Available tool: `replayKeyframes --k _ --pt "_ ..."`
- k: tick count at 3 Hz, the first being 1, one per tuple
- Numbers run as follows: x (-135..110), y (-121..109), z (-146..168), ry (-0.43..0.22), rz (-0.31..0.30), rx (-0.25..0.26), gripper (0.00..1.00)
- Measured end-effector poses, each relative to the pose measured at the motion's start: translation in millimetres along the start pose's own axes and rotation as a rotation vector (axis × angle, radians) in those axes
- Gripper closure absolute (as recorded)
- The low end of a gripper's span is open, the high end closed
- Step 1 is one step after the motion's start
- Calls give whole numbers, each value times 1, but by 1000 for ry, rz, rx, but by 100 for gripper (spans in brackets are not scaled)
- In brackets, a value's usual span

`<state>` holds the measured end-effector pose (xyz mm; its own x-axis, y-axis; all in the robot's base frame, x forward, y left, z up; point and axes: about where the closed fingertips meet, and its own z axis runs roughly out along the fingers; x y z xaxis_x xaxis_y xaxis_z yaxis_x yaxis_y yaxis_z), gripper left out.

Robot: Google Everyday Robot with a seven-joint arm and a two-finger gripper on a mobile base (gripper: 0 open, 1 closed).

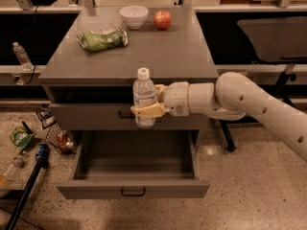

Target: Place blue plastic bottle into middle drawer

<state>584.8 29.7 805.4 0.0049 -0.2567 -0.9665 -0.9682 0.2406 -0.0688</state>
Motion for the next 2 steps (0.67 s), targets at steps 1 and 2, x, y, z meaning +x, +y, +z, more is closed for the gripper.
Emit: replayKeyframes --k 1,2 --pt "17 6 3 -1 53 21 100" --pt "60 17 8 -33 114 64 100"
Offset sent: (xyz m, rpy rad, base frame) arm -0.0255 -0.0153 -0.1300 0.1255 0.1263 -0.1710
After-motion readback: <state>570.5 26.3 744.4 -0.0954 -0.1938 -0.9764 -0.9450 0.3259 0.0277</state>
